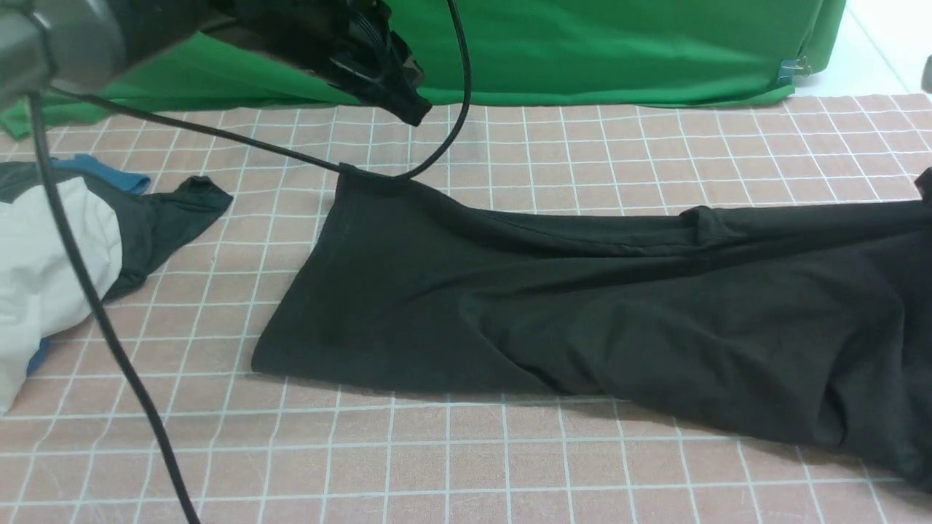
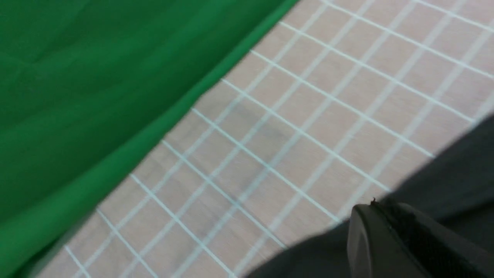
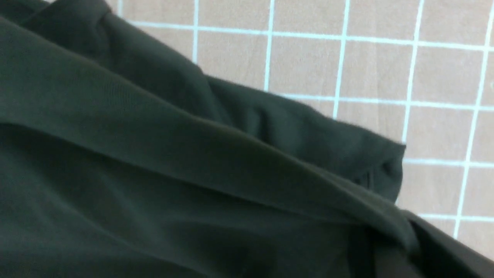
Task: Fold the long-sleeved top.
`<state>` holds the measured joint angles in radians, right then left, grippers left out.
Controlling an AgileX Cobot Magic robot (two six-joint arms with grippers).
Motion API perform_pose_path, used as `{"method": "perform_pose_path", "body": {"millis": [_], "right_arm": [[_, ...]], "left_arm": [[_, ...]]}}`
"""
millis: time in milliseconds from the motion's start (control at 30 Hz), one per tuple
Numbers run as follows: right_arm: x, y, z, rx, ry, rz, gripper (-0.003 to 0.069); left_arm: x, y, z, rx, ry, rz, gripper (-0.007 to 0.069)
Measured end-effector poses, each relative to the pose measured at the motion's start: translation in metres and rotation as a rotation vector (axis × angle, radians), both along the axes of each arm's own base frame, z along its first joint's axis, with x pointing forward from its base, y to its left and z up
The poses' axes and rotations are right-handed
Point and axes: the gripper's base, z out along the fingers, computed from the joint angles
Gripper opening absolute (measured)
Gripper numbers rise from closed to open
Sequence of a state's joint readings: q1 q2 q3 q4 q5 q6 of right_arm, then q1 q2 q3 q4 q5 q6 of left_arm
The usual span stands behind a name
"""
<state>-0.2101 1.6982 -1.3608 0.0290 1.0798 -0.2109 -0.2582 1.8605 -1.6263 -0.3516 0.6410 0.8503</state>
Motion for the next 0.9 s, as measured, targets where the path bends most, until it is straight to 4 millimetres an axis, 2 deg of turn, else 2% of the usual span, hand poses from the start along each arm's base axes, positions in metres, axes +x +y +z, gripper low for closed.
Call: {"method": "perform_pose_path", "body": {"millis": [133, 267, 400, 433, 467, 500, 533, 567, 600, 633, 667, 733, 800, 833, 867, 900], "right_arm": [[-0.007, -0.009, -0.011, 0.0, 0.009, -0.055, 0.0061], [0.001, -0.022, -0.035, -0.011, -0.003, -0.089, 0.0061], [0.01, -0.025, -0.051, -0.014, -0.004, -0.09, 0.0082], [0.012, -0.026, -0.056, -0.018, -0.001, -0.093, 0.0139], [0.012, -0.026, -0.055, -0.018, -0.004, -0.095, 0.0148], [0.012, -0.027, -0.056, -0.014, -0.005, -0.113, 0.0237], [0.012, -0.027, -0.055, -0.014, -0.006, -0.115, 0.0249], [0.011, -0.026, -0.051, -0.013, -0.02, -0.131, 0.0334], [0.011, -0.025, -0.048, -0.011, -0.031, -0.143, 0.0386], [0.01, -0.025, -0.046, -0.011, -0.037, -0.149, 0.0402], [0.008, -0.02, -0.034, -0.01, -0.072, -0.162, 0.0443], [0.007, -0.004, -0.018, 0.012, -0.129, -0.143, 0.044], [0.01, 0.036, -0.002, 0.079, -0.204, -0.029, 0.0348], [0.01, 0.04, -0.001, 0.082, -0.21, -0.006, 0.0323], [0.013, 0.057, 0.0, 0.108, -0.225, 0.046, 0.0284], [0.017, 0.091, -0.004, 0.144, -0.236, 0.17, 0.0175]], "left_arm": [[-0.004, -0.001, 0.0, -0.002, 0.037, -0.013, 0.0018], [-0.005, -0.002, 0.0, -0.02, 0.05, -0.012, 0.0018], [-0.006, -0.007, -0.003, -0.039, 0.072, -0.029, 0.0018], [-0.006, -0.012, -0.009, -0.038, 0.094, -0.051, 0.0018], [-0.006, -0.014, -0.011, -0.033, 0.101, -0.059, 0.0018], [-0.006, -0.019, -0.021, -0.02, 0.135, -0.089, 0.0018], [-0.006, -0.02, -0.022, -0.02, 0.14, -0.093, 0.0018], [-0.007, -0.026, -0.03, -0.014, 0.171, -0.113, 0.0018], [-0.007, -0.031, -0.036, -0.008, 0.192, -0.127, 0.0018], [-0.007, -0.032, -0.04, -0.005, 0.203, -0.132, 0.0018], [-0.008, -0.039, -0.049, 0.003, 0.234, -0.152, 0.0018], [-0.009, -0.047, -0.061, 0.012, 0.274, -0.172, 0.0018], [-0.011, -0.055, -0.072, 0.015, 0.316, -0.192, 0.0018], [-0.011, -0.056, -0.072, 0.015, 0.318, -0.193, 0.0018], [-0.012, -0.058, -0.075, 0.011, 0.332, -0.191, 0.0018], [-0.012, -0.059, -0.077, 0.004, 0.353, -0.179, 0.0018]]}}
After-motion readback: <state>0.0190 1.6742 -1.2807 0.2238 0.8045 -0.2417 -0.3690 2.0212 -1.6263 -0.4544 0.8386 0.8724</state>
